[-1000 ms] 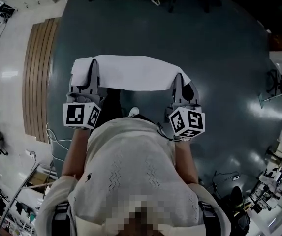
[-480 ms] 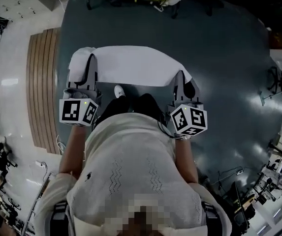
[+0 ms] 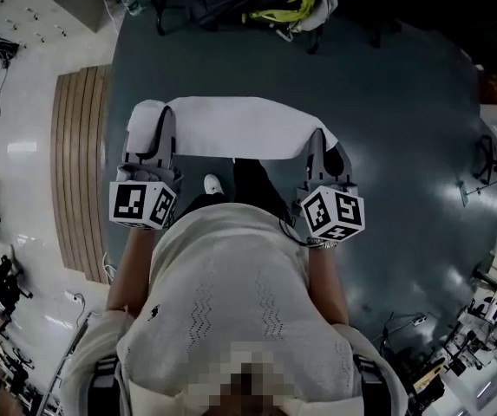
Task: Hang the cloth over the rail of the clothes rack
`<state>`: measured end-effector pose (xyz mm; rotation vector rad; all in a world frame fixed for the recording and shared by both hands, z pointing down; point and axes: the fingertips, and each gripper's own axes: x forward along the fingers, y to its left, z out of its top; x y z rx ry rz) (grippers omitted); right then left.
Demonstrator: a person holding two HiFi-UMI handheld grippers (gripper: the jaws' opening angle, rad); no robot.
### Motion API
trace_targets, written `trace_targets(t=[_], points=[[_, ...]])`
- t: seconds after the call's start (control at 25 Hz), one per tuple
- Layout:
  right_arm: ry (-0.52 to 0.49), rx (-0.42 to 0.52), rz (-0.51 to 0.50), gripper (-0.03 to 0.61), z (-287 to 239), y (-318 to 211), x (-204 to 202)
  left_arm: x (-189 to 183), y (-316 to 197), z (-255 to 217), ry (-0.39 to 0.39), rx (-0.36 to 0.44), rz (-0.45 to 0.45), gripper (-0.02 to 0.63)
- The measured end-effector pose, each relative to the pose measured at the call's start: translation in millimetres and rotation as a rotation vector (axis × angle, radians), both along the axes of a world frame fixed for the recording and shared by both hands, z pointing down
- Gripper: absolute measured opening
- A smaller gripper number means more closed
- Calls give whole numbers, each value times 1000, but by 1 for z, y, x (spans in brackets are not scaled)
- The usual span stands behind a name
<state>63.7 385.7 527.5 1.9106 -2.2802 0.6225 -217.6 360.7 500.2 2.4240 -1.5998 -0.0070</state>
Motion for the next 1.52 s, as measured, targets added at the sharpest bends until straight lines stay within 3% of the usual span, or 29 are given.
trace_targets(t=[0.2,0.36,0.44,0.56,0.8,1.16,1.52], points=[[-27,5,-27,20,5,-93,22,23,-78,2,-9,-33,-8,15],[-54,20,-49,20,-2,-172,45,46,-150,-9,-37,-19,-36,15],[-61,26,-64,20,-5,-203,61,59,-179,-15,-13,-9,-54,14],[-52,35,-89,20,-10,-243,81,76,-213,-15,22,-21,-80,14],[-66,21,-69,20,-5,-285,104,97,-256,-4,0,-52,-77,15],[-26,-19,4,20,15,-352,120,112,-354,17,5,-57,9,14],[11,-16,80,20,-1,-501,112,107,-524,13,35,-41,107,14]])
